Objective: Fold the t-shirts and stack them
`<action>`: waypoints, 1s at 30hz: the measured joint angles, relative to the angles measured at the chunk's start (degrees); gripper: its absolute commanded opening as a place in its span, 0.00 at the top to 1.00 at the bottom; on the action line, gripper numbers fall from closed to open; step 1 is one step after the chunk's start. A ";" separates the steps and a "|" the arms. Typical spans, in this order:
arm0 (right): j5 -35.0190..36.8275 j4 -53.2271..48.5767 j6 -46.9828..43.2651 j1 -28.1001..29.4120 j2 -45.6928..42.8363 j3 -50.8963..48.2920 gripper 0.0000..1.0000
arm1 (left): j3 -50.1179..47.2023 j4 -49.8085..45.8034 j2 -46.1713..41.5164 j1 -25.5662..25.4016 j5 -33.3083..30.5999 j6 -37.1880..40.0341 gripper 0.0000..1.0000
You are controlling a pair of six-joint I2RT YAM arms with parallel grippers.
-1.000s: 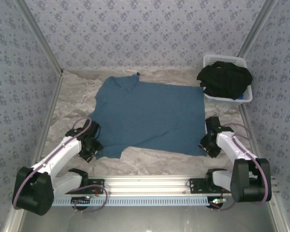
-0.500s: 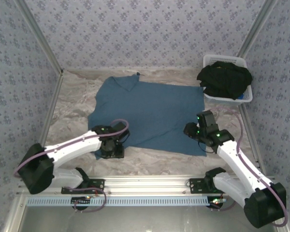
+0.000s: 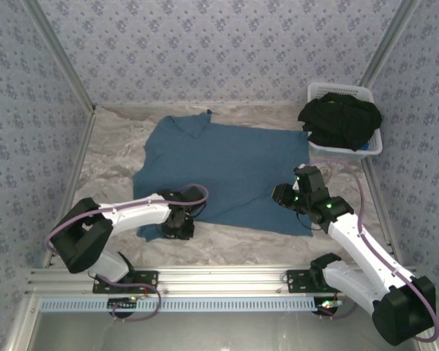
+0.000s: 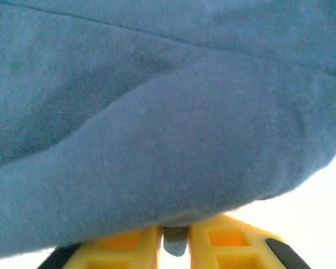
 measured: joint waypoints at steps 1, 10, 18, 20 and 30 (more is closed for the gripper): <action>0.02 -0.26 0.02 0.00 0.00 0.02 0.73 | 0.33 -0.22 0.00 -0.28 -0.04 -0.09 1.00; 0.04 -3.26 0.02 -2.14 0.59 1.53 0.75 | 6.82 -2.93 -0.04 -1.88 8.09 -4.83 1.00; -0.94 -5.79 0.07 -4.87 4.07 2.25 0.73 | 9.90 -2.95 4.79 -1.86 12.96 -6.95 0.69; -1.40 -6.86 0.26 -5.44 4.94 2.25 0.68 | 10.49 -3.17 5.84 -1.77 13.03 -7.34 0.53; -1.16 -5.55 1.38 -7.43 12.52 2.43 0.63 | 21.18 -5.55 2.95 9.75 12.50 -7.67 0.59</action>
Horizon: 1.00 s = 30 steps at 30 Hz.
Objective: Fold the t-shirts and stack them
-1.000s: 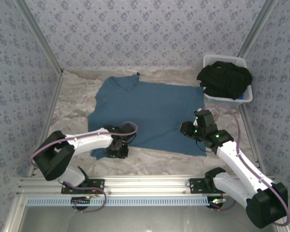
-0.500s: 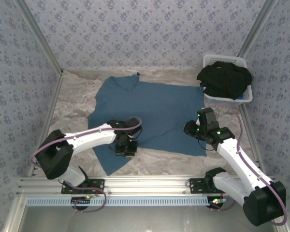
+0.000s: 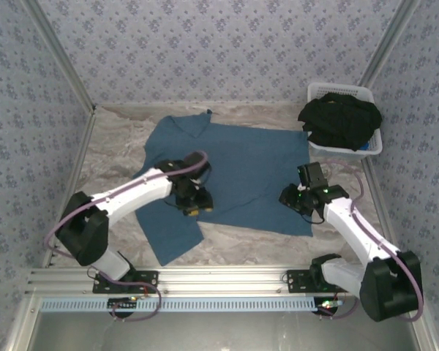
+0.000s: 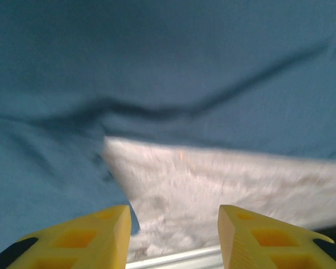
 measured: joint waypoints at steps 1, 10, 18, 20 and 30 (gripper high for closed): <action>0.33 1.25 0.46 0.00 2.32 0.37 0.63 | 0.42 0.22 -0.04 3.52 -0.20 0.00 0.62; 2.97 10.12 2.40 0.07 22.75 12.37 0.63 | 11.32 11.67 18.08 26.91 -2.97 -0.79 0.69; 2.69 10.58 1.86 1.44 35.32 22.91 0.62 | 16.17 13.49 27.80 33.99 -3.61 -2.19 0.72; 2.45 9.53 1.27 2.32 38.25 25.57 0.61 | 14.78 13.86 27.28 36.11 -4.00 -2.10 0.72; 1.92 4.00 0.83 7.34 47.10 34.67 0.61 | 9.49 12.39 21.53 42.38 -6.64 1.22 0.59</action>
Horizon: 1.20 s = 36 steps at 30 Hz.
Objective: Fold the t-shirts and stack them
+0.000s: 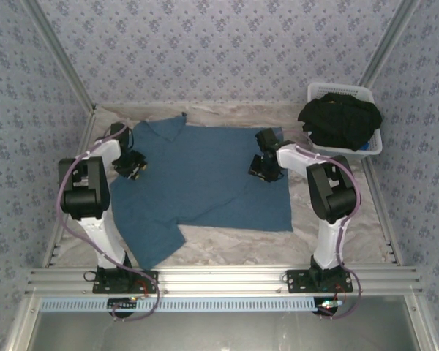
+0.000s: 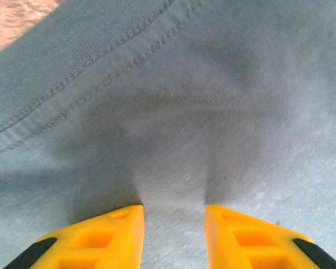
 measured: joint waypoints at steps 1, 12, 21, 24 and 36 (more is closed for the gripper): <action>0.17 -0.09 0.00 0.24 0.02 0.04 0.61 | 0.42 -0.33 -0.46 -0.39 -0.33 -0.15 0.59; 0.37 -1.38 -1.20 1.57 0.09 0.37 0.61 | 25.16 8.39 10.78 -8.81 4.55 -14.88 0.57; 0.31 -2.19 -1.73 1.57 0.61 1.14 0.60 | 36.74 5.49 25.22 -9.62 5.22 -21.99 0.54; 0.28 -2.27 -1.73 1.57 0.68 1.25 0.60 | 40.59 2.45 26.67 -9.62 5.18 -22.25 0.54; -0.26 -2.86 -1.75 1.29 1.09 1.84 0.60 | 47.65 -5.95 28.39 -9.79 3.93 -22.67 0.56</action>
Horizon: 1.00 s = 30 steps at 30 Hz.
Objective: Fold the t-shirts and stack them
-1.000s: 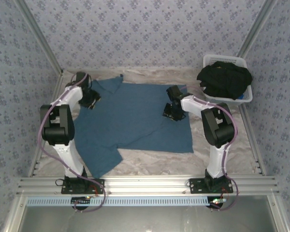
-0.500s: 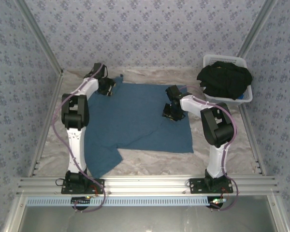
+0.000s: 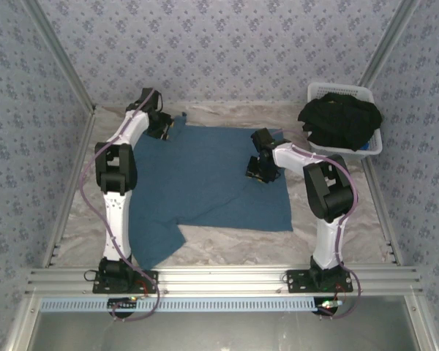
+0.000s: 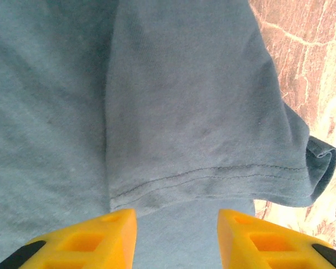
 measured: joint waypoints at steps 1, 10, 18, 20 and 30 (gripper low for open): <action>0.00 0.00 0.00 0.00 0.00 0.00 0.60 | 0.00 -0.17 -0.02 -0.09 -0.11 -0.02 0.56; -0.22 0.00 0.00 -0.09 0.00 0.00 0.60 | -0.42 -1.01 0.42 -0.37 -0.17 -0.39 0.56; -0.26 0.00 0.00 -0.11 0.00 0.00 0.60 | 1.53 -2.56 2.56 -0.37 -0.17 -0.37 0.57; -0.26 0.00 0.00 -0.11 0.00 0.00 0.60 | 1.53 -3.80 2.56 -0.37 -0.31 -0.37 0.57; -0.26 0.00 0.00 -0.11 0.02 0.00 0.60 | 2.54 -4.20 3.19 -0.59 -0.50 -0.44 0.62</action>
